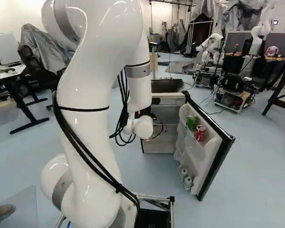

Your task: Grab a drink from the fridge

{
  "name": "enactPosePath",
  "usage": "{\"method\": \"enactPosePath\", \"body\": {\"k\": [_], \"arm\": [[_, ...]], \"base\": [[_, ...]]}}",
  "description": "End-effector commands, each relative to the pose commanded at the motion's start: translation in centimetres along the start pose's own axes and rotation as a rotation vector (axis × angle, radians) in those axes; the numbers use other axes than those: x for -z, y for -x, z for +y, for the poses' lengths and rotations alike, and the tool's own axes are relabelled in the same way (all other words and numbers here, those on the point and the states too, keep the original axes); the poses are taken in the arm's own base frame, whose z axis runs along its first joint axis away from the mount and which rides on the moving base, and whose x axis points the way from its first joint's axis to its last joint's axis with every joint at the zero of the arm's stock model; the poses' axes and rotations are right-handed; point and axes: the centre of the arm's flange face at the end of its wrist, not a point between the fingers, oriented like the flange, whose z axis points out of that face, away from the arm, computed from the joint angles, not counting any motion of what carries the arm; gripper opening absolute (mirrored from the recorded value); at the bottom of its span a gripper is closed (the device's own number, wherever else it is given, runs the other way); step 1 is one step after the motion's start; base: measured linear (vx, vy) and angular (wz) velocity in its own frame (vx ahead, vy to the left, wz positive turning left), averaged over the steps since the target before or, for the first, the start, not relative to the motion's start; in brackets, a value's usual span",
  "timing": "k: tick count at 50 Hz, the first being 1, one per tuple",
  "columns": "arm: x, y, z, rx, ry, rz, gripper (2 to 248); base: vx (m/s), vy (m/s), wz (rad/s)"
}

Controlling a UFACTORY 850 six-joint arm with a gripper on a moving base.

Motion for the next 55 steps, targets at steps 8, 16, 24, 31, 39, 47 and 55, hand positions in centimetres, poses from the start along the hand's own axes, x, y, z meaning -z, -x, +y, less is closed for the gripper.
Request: {"method": "enactPosePath", "body": {"k": [8,16,24,31,39,47,55], "arm": [[0.8,-0.6,-0.2,0.006,0.005,0.015,93],[1.4,-1.3,-0.3,0.013,0.008,0.031,93],[1.9,-2.1,-0.4,0.021,0.011,0.049,93],[2.3,-2.7,-0.4,0.028,0.014,0.064,93],[2.8,-3.4,-0.5,0.037,0.017,0.083,93],[3.2,-4.1,-0.6,0.045,0.021,0.100,93],[3.6,-4.8,-0.7,0.053,0.024,0.119,93]], "base": [[0.000,0.000,0.000],[0.000,0.000,0.000],[0.000,0.000,0.000],[0.000,0.000,0.000],[0.000,0.000,0.000],[0.000,0.000,0.000],[0.000,0.000,0.000]]}}
